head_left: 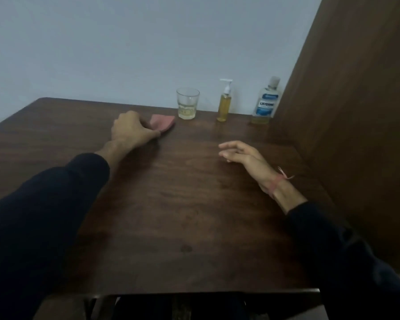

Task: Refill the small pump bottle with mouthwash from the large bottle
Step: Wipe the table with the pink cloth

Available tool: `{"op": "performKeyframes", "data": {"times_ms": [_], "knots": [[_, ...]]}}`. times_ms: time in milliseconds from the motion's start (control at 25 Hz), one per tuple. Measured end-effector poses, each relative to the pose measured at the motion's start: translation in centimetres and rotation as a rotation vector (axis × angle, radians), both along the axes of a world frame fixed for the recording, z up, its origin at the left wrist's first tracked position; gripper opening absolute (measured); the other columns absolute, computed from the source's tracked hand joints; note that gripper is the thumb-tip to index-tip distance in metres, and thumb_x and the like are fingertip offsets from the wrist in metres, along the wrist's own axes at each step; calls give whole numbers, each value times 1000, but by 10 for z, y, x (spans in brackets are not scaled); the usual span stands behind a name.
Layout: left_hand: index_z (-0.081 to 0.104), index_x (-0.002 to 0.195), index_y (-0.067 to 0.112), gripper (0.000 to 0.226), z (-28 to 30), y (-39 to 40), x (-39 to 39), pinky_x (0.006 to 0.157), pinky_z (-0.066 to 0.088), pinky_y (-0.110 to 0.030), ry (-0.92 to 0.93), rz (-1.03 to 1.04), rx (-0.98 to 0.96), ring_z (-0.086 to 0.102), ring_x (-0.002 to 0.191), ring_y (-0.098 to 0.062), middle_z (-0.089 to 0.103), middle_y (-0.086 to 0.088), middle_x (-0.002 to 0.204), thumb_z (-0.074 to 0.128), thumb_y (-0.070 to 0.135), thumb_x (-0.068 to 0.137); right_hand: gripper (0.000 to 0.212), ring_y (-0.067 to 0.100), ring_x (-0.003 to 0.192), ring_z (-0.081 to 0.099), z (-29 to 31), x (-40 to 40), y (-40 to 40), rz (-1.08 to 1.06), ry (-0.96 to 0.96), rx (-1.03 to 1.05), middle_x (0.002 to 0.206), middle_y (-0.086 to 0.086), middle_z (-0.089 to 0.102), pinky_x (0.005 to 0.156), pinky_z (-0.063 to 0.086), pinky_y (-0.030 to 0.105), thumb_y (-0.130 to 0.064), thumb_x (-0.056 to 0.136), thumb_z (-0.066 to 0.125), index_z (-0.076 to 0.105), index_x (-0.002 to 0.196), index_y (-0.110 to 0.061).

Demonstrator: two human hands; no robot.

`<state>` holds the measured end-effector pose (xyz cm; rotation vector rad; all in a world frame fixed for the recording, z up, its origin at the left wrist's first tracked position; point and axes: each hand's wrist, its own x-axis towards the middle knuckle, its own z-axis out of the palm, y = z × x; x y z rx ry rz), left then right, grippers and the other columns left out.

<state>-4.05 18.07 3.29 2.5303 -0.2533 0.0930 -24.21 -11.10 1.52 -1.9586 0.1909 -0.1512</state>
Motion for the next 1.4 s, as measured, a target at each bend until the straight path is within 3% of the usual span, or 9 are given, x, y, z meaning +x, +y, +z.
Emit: {"op": "performKeyframes", "data": {"times_ms": [120, 280, 400, 560, 680, 760, 880, 1120, 1400], "knots": [[92, 100, 32, 29, -4, -20, -59, 76, 55, -21, 72, -225, -54, 74, 87, -3, 84, 14, 97, 97, 55, 83, 49, 2, 128, 64, 11, -17, 17, 45, 66, -79, 144, -13, 68, 115, 45, 33, -14, 103, 69, 69, 138, -48], [89, 78, 41, 9, 3, -50, -130, 84, 60, -23, 65, -441, -159, 77, 84, 7, 83, 26, 81, 92, 37, 85, 78, 15, 156, 38, 17, -43, 31, 69, 40, -471, 175, -7, 31, 129, 34, 45, -27, 99, 79, 40, 163, -51], [93, 87, 33, 6, 10, -67, -160, 80, 63, -25, 150, -605, -297, 76, 77, 11, 85, 21, 83, 94, 27, 87, 72, 16, 151, 46, 18, -68, 36, 96, -4, -628, 166, -6, 49, 125, 41, 49, -37, 96, 81, 48, 160, -42], [90, 114, 22, 26, 11, -66, -171, 70, 68, -27, 432, -751, -498, 86, 83, -13, 89, -6, 99, 99, 26, 90, 56, 4, 117, 69, 24, -97, 37, 124, 75, -495, 124, -16, 76, 110, 52, 44, -65, 94, 72, 59, 145, -45], [83, 129, 27, 37, 1, -47, -160, 70, 71, -32, 533, -776, -547, 88, 92, -23, 89, -5, 114, 92, 45, 97, 91, 8, 135, 60, 22, -101, 52, 105, 172, -434, 149, -13, 66, 118, 41, 40, -95, 83, 57, 47, 159, -47], [84, 123, 30, 31, -5, -33, -144, 78, 74, -38, 375, -708, -472, 88, 93, -18, 89, 4, 112, 89, 48, 98, 95, 17, 157, 38, 11, -92, 62, 38, 239, -586, 173, -7, 38, 124, 32, 34, -83, 93, 58, 33, 170, -33], [85, 104, 35, 16, -17, -8, -104, 99, 69, -36, -8, -442, -269, 80, 89, 6, 85, 19, 96, 95, 40, 93, 69, 22, 167, 19, -2, -77, 72, -49, 260, -760, 181, 4, 21, 131, 15, 31, -44, 113, 50, 29, 171, -14], [87, 105, 33, 22, -38, 15, -69, 103, 59, -32, 79, -343, -515, 79, 90, 8, 87, 15, 93, 98, 41, 88, 68, 15, 168, -4, -10, -75, 129, -20, 264, -904, 183, 1, 1, 135, -5, 35, -48, 117, 23, 11, 174, -13], [87, 104, 37, 20, -45, 13, -60, 98, 61, -32, 80, -341, -504, 79, 88, 7, 86, 18, 93, 97, 45, 89, 73, 26, 168, 13, -19, -130, 230, 283, -7, -1103, 180, 15, 18, 137, 7, 44, -38, 108, 20, 20, 172, -4]]}}
